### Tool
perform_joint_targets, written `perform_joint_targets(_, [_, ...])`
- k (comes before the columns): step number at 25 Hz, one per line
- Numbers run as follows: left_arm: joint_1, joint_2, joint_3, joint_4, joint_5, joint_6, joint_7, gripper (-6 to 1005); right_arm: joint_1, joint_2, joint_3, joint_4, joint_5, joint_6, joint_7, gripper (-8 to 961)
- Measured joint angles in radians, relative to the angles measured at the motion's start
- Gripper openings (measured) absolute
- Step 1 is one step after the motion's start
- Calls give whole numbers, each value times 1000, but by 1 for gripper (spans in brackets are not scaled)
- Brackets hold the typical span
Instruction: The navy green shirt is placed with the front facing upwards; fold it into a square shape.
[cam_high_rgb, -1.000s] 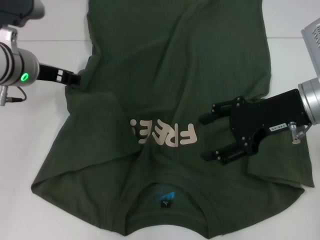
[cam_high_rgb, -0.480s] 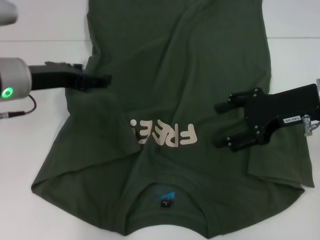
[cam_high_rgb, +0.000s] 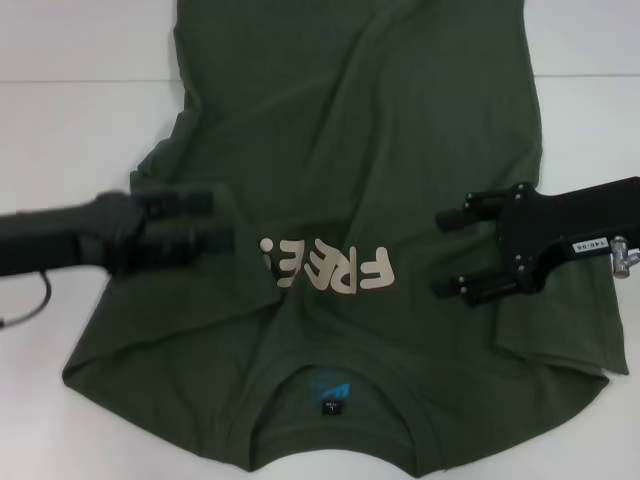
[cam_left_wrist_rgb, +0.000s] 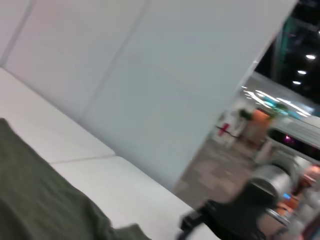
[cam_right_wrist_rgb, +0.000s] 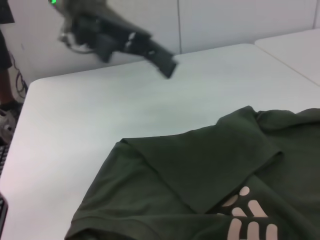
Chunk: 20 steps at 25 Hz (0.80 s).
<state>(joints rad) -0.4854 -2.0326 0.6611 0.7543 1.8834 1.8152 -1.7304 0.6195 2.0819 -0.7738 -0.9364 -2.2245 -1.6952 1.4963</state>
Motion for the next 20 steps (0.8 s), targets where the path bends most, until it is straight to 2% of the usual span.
perform_joint_targets(7, [51,-27,28,4,89,76,134,917,1,-4,-10,-20,-33,37,119,846])
perform_joint_targets(10, [53,-31,54,3,118,94,156,917,10,-3,-26,-119,-123,27,304,845])
perform_joint_targets(15, [52,-34,72,6,134,115,194,917,50,-8,-106,-312,-318,-85,640,843])
perform_joint_targets(20, [51,-36,75,6,137,130,271,917,145,-13,-122,-341,-517,-227,842,841])
